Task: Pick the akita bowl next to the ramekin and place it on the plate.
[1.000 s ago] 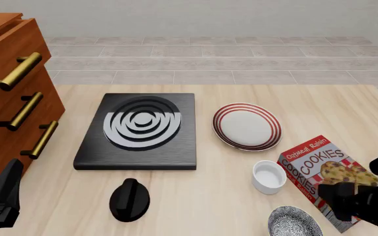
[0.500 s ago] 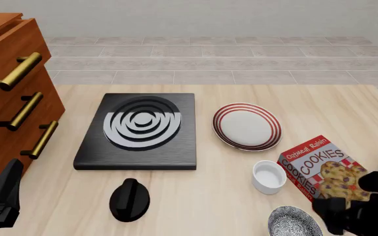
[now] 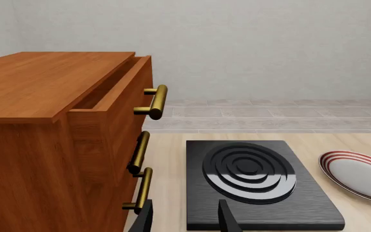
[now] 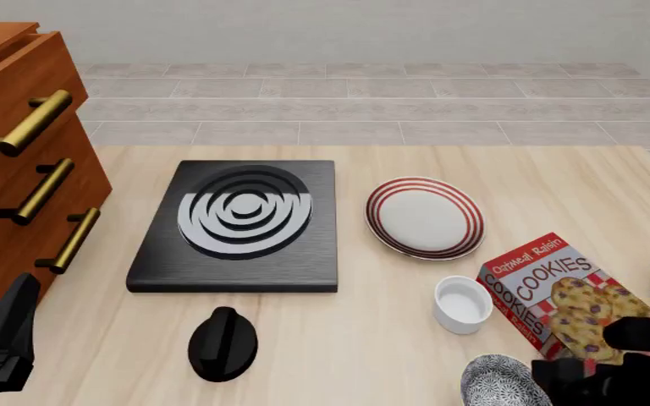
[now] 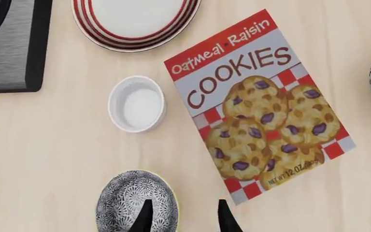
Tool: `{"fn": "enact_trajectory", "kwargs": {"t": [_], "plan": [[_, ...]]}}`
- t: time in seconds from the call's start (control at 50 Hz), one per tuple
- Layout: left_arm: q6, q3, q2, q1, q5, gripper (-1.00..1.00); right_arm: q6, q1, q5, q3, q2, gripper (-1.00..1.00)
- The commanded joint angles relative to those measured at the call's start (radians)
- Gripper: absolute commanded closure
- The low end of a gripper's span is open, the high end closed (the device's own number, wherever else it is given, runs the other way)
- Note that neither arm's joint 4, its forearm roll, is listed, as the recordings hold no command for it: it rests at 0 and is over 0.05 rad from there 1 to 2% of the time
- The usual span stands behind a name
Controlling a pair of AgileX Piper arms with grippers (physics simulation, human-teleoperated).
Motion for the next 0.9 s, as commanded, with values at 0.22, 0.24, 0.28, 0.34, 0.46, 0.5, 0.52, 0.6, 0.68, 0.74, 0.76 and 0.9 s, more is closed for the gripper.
{"fn": "enact_trajectory", "kwargs": {"t": [0.22,0.24,0.28,0.34,0.46,0.5,0.52,0.6,0.68,0.74,0.76,0.9], "plan": [[0.0,0.0,0.0,0.0,0.0,-1.0,0.021,0.017,-0.098,0.076,0.057,-1.0],[0.0,0.0,0.0,0.0,0.0,-1.0,0.021,0.017,-0.104,0.08,0.06,-1.0],[0.0,0.0,0.0,0.0,0.0,-1.0,0.022,0.02,-0.117,0.089,0.067,-1.0],[0.0,0.0,0.0,0.0,0.0,-1.0,0.029,0.026,-0.134,0.102,0.075,-1.0],[0.0,0.0,0.0,0.0,0.0,-1.0,0.035,0.03,-0.194,0.137,0.115,-1.0],[0.0,0.0,0.0,0.0,0.0,-1.0,0.036,0.033,-0.205,0.142,0.125,-1.0],[0.0,0.0,0.0,0.0,0.0,-1.0,0.04,0.037,-0.216,0.148,0.133,-1.0],[0.0,0.0,0.0,0.0,0.0,-1.0,0.051,0.056,-0.254,0.167,0.168,-1.0],[0.0,0.0,0.0,0.0,0.0,-1.0,0.061,0.066,-0.266,0.168,0.186,-1.0],[0.0,0.0,0.0,0.0,0.0,-1.0,0.063,0.068,-0.269,0.168,0.189,-1.0],[0.0,0.0,0.0,0.0,0.0,-1.0,0.063,0.068,-0.271,0.168,0.192,-1.0],[0.0,0.0,0.0,0.0,0.0,-1.0,0.067,0.082,-0.279,0.168,0.199,-1.0]]}}
